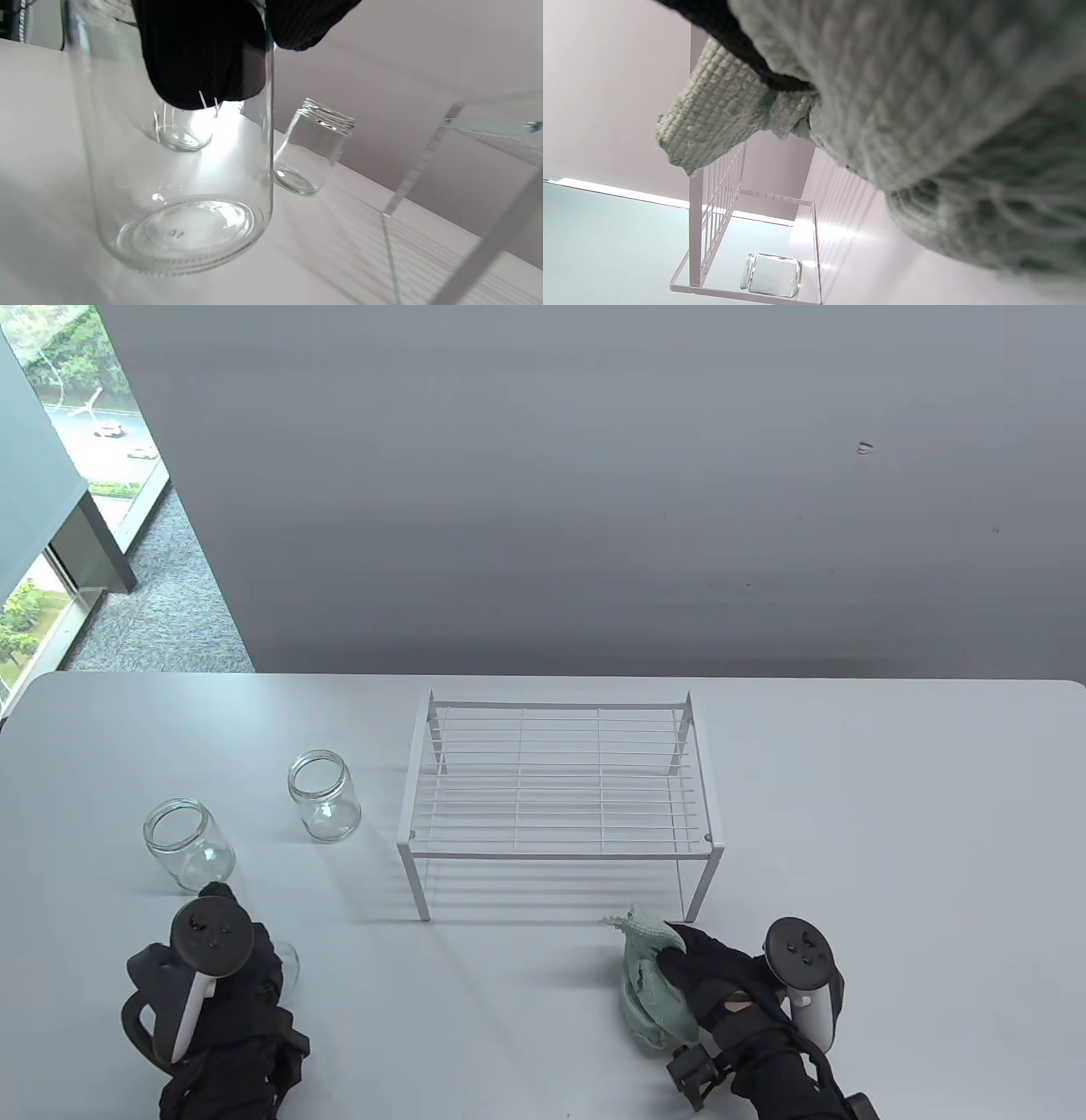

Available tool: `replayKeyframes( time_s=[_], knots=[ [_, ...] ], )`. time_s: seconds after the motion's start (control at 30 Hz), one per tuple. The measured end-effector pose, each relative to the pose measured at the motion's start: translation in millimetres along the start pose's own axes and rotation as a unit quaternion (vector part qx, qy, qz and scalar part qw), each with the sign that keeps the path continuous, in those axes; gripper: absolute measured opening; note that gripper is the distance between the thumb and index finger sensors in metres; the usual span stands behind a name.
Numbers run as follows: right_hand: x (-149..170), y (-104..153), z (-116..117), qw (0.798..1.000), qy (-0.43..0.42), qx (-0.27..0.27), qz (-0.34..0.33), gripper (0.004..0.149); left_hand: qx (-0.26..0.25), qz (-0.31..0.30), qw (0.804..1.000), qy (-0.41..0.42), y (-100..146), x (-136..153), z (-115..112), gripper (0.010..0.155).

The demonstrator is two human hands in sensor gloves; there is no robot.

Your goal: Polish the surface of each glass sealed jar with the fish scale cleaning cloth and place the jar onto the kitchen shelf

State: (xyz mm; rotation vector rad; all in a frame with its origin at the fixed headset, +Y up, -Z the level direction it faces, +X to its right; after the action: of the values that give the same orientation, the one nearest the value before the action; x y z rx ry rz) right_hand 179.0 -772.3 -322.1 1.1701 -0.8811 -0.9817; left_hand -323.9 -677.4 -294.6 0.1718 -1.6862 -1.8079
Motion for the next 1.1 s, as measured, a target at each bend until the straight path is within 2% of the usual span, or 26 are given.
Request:
replayKeyframes(
  time_s=[0.1, 0.2, 0.33, 0.47, 0.8, 1.03, 1.1],
  knots=[
    [-1, 1, -1, 1.0, -0.005, 0.01, -0.006, 0.047, 0.053, -0.043, 0.996, 0.049, 6, -17, -13, 0.061],
    [-2, 1, -1, 1.0, -0.008, 0.018, -0.011, 0.047, 0.126, -0.08, 0.984, 0.094, 11, -33, -33, 0.059],
    [-2, 0, -2, 0.999, -0.014, 0.032, -0.019, 0.047, 0.232, -0.107, 0.954, 0.157, 13, -49, -67, 0.057],
    [-4, 2, -3, 0.998, -0.018, 0.051, -0.03, 0.047, 0.292, -0.129, 0.928, 0.191, 17, -63, -90, 0.056],
    [-14, 7, -6, 0.992, -0.006, 0.096, -0.077, 0.047, 0.35, -0.155, 0.885, 0.265, 25, -101, -125, 0.053],
    [-21, 10, -4, 0.988, 0.01, 0.109, -0.107, 0.047, 0.391, -0.143, 0.835, 0.358, 31, -115, -153, 0.05],
    [-23, 10, -4, 0.987, 0.018, 0.113, -0.116, 0.047, 0.393, -0.146, 0.827, 0.375, 33, -114, -161, 0.05]
  ],
)
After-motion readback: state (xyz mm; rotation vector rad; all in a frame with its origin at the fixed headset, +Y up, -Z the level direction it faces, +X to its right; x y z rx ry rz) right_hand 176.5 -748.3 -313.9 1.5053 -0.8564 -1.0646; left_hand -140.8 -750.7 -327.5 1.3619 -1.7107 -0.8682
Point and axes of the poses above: the tracker on the back of each hand, its own x axis roughly to the little-finger side, its own y axis roughly from the fingertips to the wrist, z = x × y, the point moved 2 cm from there along -y, roughly from the wrist to the fingertips, and after that the axes turned 8 degrees about y, right-handed, at the moved point
